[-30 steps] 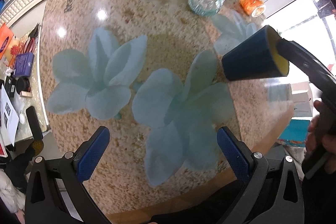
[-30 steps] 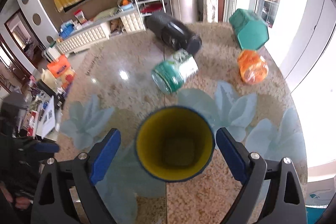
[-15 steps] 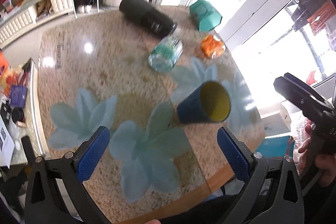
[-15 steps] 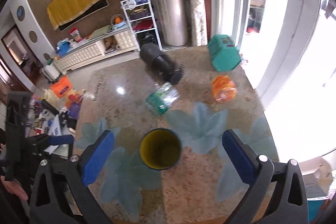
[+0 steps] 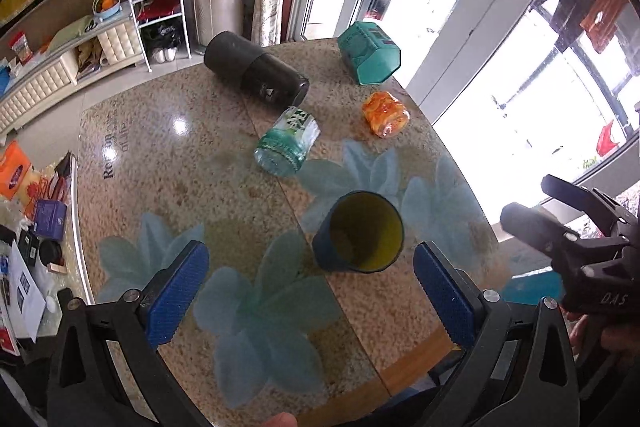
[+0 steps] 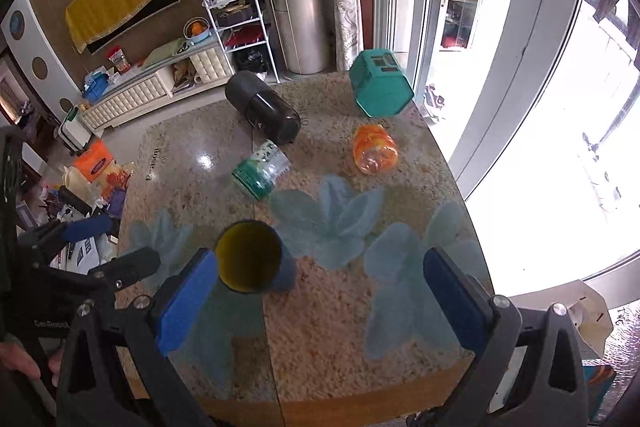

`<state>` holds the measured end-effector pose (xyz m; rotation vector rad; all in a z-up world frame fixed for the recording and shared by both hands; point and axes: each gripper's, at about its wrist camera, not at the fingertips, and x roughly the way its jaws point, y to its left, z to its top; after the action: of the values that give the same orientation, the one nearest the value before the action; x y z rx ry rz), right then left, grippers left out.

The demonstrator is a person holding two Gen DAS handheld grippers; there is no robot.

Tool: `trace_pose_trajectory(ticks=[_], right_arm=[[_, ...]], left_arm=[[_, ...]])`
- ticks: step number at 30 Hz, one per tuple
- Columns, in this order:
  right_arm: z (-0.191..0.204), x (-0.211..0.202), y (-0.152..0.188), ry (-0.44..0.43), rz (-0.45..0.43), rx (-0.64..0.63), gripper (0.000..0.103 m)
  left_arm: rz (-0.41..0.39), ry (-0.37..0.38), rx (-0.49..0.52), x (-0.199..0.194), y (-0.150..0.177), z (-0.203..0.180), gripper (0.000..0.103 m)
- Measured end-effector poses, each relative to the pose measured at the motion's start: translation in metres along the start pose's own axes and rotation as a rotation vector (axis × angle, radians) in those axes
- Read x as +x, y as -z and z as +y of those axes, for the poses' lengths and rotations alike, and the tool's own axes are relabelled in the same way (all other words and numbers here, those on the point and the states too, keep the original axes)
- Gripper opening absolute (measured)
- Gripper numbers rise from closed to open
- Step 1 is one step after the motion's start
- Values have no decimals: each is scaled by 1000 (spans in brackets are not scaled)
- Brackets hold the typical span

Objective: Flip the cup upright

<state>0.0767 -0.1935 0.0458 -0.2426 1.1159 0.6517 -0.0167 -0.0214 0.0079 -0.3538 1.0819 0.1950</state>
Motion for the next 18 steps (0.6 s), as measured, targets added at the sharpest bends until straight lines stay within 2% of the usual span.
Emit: trace_pose_trajectory(ticks=[8, 18], right_arm=[[-13, 0, 7, -24, 11, 12, 103], [-21, -1, 9, -35, 9, 26, 103]], left_arm=[[-3, -17, 28, 7, 0, -23, 103], [-21, -39, 46, 2, -3, -31, 103]])
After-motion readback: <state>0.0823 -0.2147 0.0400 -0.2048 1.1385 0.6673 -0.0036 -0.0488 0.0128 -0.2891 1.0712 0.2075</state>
